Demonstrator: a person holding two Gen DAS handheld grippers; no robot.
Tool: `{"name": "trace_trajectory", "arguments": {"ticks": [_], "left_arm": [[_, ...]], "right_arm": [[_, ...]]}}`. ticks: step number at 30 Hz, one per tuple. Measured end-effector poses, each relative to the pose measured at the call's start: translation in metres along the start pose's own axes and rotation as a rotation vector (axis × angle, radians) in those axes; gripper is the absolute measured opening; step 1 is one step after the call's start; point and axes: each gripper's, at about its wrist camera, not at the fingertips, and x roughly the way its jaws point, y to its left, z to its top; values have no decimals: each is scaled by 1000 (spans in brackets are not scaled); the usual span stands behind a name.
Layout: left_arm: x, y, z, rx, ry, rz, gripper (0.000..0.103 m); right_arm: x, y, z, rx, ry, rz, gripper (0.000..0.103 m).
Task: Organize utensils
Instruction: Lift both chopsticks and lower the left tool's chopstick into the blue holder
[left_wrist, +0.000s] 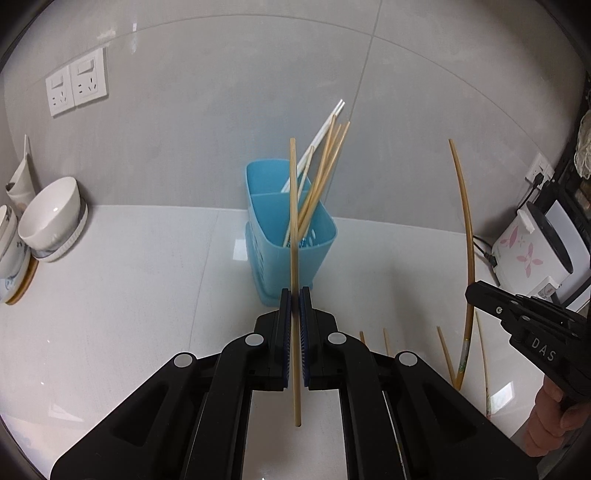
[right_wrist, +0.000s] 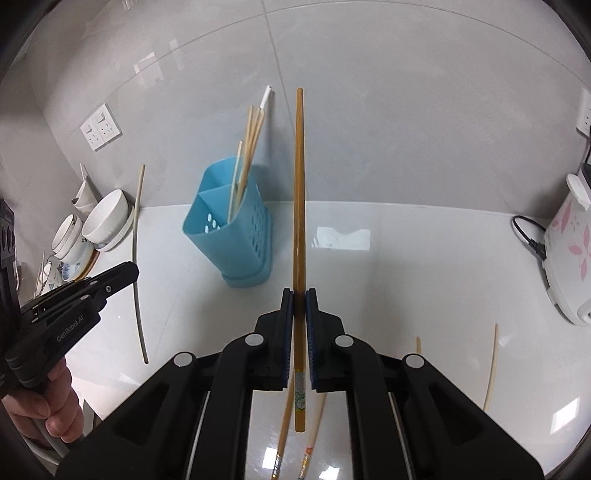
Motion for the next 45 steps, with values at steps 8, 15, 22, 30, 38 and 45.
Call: {"name": "trace_trajectory", "arguments": {"ticks": [8,15,22,30,38,45], "left_arm": [[1,10,25,-7,-77,-40,4],[12,16,42,-24,-111,-74,4],[24,18,62,-19,-162,-107,4],[38,20,85,13,-244,-163,4],[66,16,93,45,-260,-171,4],[93,11,87,78,-277,-183,4]], "right_arm": [[1,20,25,-10,-89,48,6],[11,21,44,23,-114,47,6],[18,17,62,35,-148,68,6],[27,10,71,66,-178,74,6],[37,5,79,74,-180,52,6],[51,7,77,73,-162,56,6]]}}
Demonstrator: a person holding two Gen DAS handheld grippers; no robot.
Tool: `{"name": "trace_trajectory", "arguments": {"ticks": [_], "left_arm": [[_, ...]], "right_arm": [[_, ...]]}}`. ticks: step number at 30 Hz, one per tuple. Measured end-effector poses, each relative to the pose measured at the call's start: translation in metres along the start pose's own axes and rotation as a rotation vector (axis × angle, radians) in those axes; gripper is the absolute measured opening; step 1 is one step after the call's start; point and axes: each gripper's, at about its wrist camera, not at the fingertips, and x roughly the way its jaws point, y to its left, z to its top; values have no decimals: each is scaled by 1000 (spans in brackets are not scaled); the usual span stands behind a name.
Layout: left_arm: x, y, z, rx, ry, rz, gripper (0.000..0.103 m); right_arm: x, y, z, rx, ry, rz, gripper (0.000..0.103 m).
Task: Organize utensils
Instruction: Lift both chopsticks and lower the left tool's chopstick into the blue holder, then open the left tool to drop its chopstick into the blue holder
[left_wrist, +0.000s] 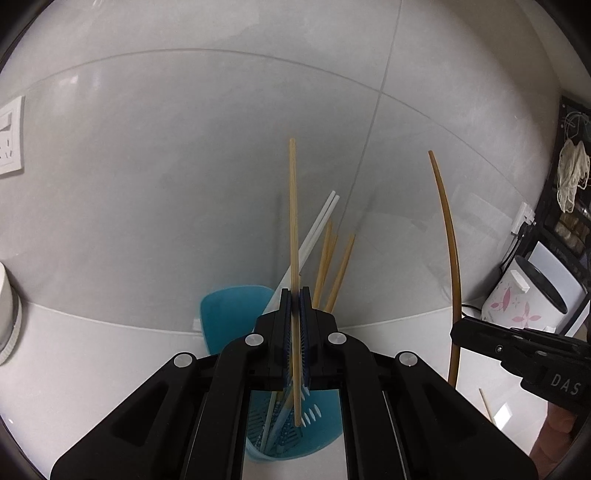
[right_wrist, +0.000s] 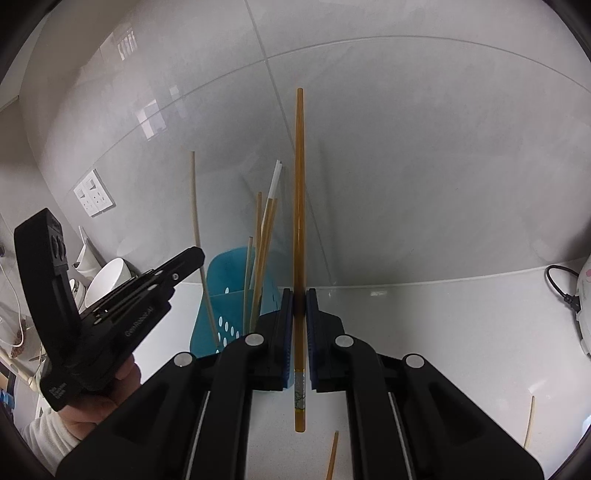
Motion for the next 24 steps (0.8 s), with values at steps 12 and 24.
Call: {"name": "trace_trajectory", "arguments": {"ticks": [12,24], "left_arm": [[32,-7,-18,50,65,27,4],[21,-15,-13,54,151,93,30]], "right_arm": [[12,-4,-5,6,30,4,6],[10,8,5,-16,21,10,6]]}}
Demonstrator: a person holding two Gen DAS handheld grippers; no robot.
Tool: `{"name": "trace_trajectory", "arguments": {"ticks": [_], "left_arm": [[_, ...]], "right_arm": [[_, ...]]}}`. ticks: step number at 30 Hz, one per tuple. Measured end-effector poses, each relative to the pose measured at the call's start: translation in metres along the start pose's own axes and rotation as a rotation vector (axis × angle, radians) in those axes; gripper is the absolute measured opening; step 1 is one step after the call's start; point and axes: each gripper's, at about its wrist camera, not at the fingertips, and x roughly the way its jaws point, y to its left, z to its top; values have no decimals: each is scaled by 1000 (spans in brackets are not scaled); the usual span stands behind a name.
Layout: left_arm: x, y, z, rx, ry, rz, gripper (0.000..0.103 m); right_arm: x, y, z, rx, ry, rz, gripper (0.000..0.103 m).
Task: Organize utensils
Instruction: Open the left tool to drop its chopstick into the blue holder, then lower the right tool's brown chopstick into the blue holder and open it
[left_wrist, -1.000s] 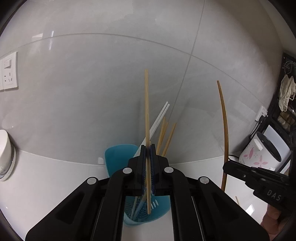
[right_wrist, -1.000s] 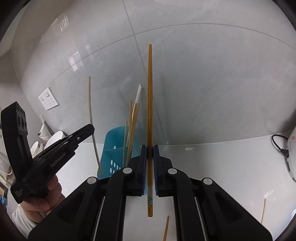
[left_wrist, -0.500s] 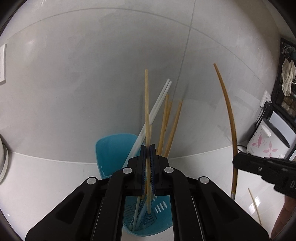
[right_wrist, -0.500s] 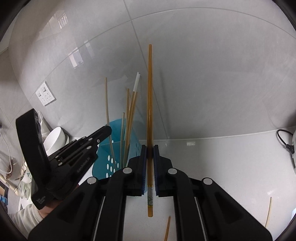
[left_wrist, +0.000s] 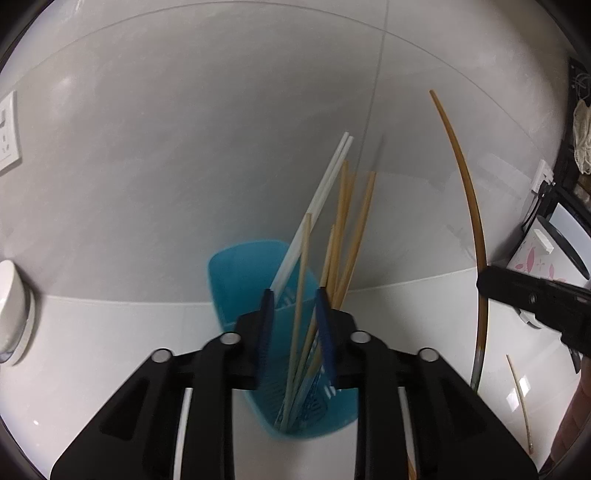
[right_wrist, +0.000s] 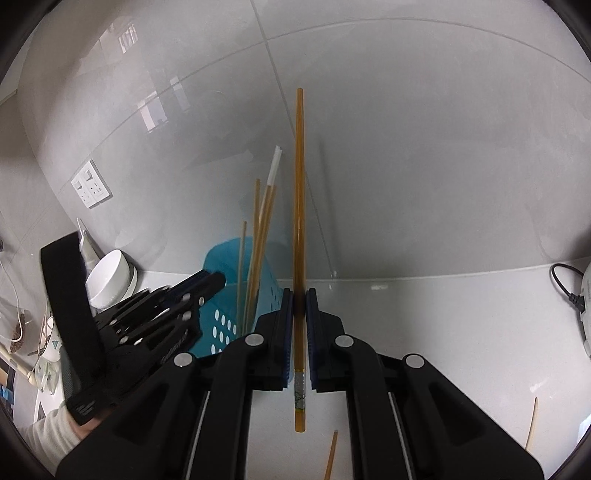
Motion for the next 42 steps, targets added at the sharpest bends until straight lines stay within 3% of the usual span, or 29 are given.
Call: {"name": "trace_trajectory", "arguments": {"ticks": [1,2,6,12,15,27,42], "left_arm": [[-3,1,0,-3,17,16,34],[-7,4,-1,-5,31,31,45],[-21,16,-5,-49,86,62,62],[-41,31,-12,-94,103,118,86],[-49,35,-14,-101,109,134,94],[-64,71,-16,-168,131,176,97],[-64,88,-22,-188,154,190,97]], "right_arm": [[-1,1,1,-4,-4,3,6],[0,5,3,-13,-10,8,6],[-1,16,8,-28,-41,34,6],[7,31,13,-33,-72,86,6],[10,35,15,-22,-91,106,6],[40,48,20,10,-124,105,6],[77,50,-3,13,-49,25,6]]}}
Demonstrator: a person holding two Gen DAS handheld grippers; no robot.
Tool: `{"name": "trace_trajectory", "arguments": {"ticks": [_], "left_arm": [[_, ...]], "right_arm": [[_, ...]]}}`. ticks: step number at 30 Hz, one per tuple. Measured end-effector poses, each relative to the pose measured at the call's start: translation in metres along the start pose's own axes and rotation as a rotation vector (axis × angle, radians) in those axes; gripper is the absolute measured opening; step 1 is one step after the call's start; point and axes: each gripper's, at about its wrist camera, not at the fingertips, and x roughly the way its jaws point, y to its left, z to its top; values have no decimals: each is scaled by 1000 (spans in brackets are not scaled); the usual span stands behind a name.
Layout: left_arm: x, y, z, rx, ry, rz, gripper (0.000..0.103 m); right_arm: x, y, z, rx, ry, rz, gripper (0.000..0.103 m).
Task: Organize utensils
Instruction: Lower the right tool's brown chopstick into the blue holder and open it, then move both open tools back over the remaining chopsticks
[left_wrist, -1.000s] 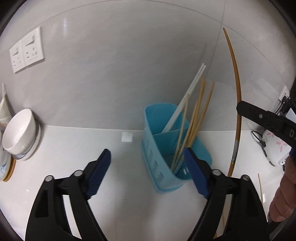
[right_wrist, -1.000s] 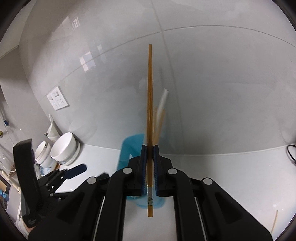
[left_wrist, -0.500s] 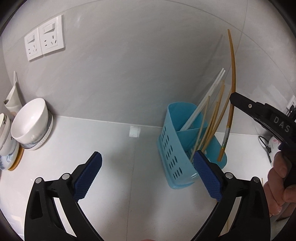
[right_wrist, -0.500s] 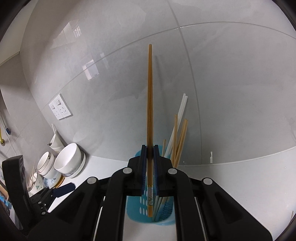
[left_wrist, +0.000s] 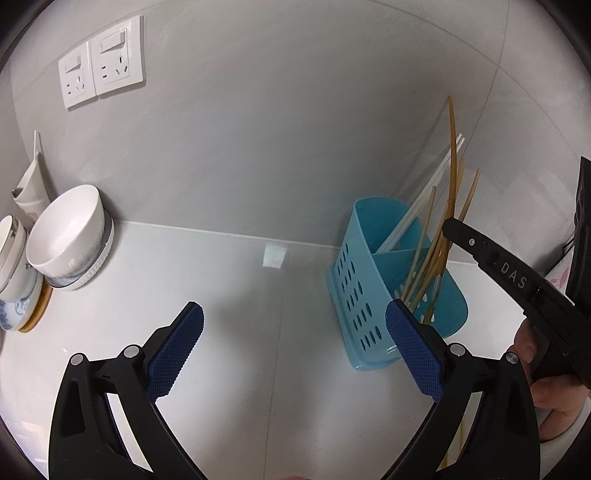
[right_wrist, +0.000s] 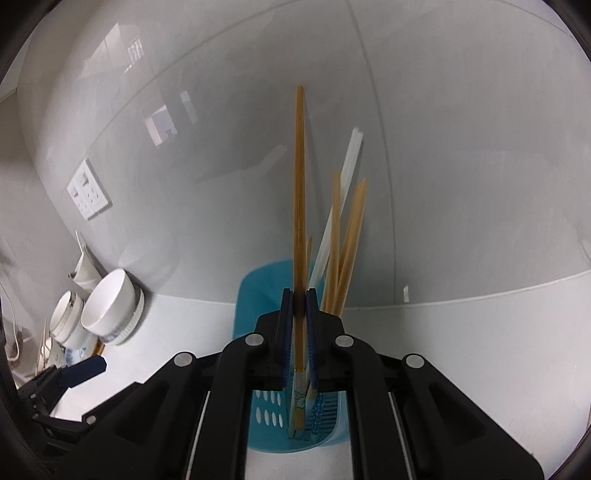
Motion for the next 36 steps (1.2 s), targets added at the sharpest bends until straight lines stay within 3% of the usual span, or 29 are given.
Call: {"name": "trace_trajectory", "arguments": {"ticks": [6,8,12,14,22,26,36], "left_arm": [[3,1,-2,0,11,-3,97],[3,0,-2,0,12,-6,97],[-1,-3,-2,11,4,-4,97],[-2,-6,-2,13,5,-7,97],[-13,-19,-8,24,-1,-32,97],[-18,-30,-15,37,7,-44,97],[-21,-67,-49,71,95,-86,97]], "right_arm": [[7,3,-3,-8,66,4,10],[5,2,-1,-6,85,13,27],[-7,0,1,-8,99,25,44],[-15,-4,1,-10,98,24,60],[-46,-25,-4,-16,96,-70,87],[-61,-34,-11,-32,88,-118,95],[-103,-64,-41,-55,91,-247,95]]}}
